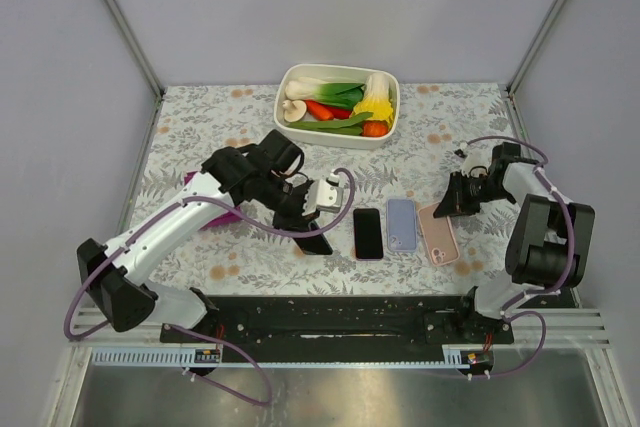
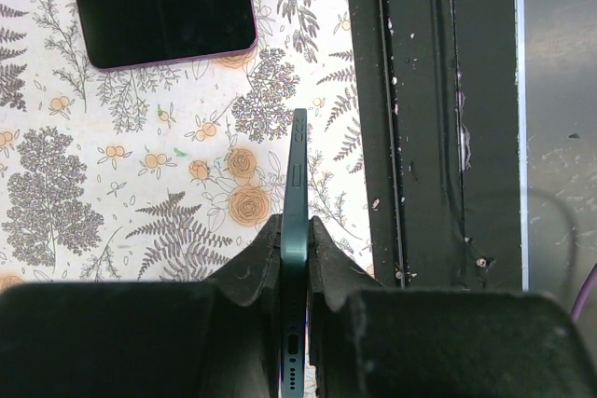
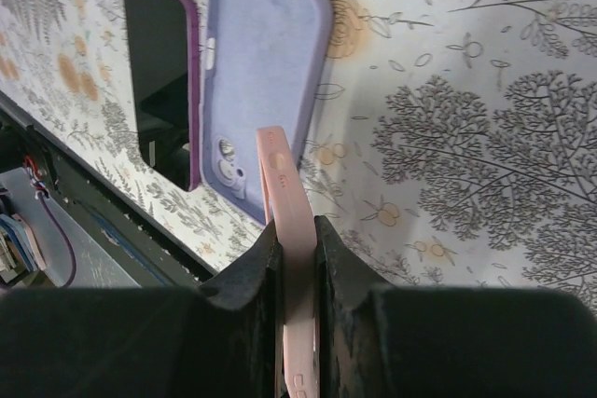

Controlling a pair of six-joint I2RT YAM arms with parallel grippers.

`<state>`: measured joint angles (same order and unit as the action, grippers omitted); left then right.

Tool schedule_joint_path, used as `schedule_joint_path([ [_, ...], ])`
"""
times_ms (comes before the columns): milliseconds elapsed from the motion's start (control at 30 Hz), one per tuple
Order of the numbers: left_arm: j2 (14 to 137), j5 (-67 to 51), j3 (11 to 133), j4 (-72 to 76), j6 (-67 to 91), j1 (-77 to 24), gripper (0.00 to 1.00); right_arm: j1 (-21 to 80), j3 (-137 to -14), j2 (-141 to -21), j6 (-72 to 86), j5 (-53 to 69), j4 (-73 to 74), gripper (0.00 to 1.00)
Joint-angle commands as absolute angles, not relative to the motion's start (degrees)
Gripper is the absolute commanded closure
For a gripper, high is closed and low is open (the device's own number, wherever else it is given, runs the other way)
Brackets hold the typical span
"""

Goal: Take the phone out of the phone case
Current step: Place the phone case at the center of the board.

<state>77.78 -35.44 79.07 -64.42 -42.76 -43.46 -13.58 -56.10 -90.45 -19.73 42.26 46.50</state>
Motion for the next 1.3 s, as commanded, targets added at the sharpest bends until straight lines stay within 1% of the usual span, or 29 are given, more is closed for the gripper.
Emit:
schedule_joint_path([
  [0, 79.9, -35.2, 81.3, -65.0, -46.8, -43.2, 1.0, -14.3, -59.5, -93.8, -19.4, 40.1, 45.5, 1.0],
  [267, 86.2, -34.4, 83.1, -66.8, -49.7, -42.5, 1.0, -14.6, -59.2, -96.1, -16.8, 41.2, 41.4, 1.0],
  [300, 86.9, -34.3, 83.3, -66.7, -49.8, -42.5, 1.0, -14.6, -59.2, -96.3, -16.4, 41.2, 41.0, 0.99],
  [333, 87.4, -34.5, 83.4, -66.7, -49.8, -42.5, 1.0, -14.6, -59.1, -96.5, -15.8, 41.1, 40.3, 0.97],
  [667, 88.9, -35.2, 84.2, -65.9, -49.7, -42.5, 1.0, -14.6, -58.7, -98.7, -10.8, 41.7, 36.0, 0.96],
  [767, 89.1, -35.2, 84.2, -65.6, -49.6, -42.5, 1.0, -14.6, -58.5, -99.4, -9.8, 41.3, 35.5, 0.91],
  [867, 89.9, -35.3, 84.5, -65.5, -49.6, -42.5, 1.0, -14.6, -58.7, -99.8, -9.3, 40.8, 35.5, 0.79],
  [900, 90.1, -35.2, 84.6, -65.5, -49.6, -42.5, 1.0, -14.6, -58.6, -99.8, -9.1, 40.5, 35.5, 0.71],
  [933, 90.4, -35.2, 84.6, -65.6, -49.7, -42.5, 1.0, -14.6, -58.6, -99.7, -8.9, 40.4, 35.5, 0.67],
  [1267, 90.5, -35.2, 84.6, -66.1, -49.8, -42.5, 1.0, -14.6, -59.0, -99.2, -9.2, 37.4, 35.7, 0.52],
])
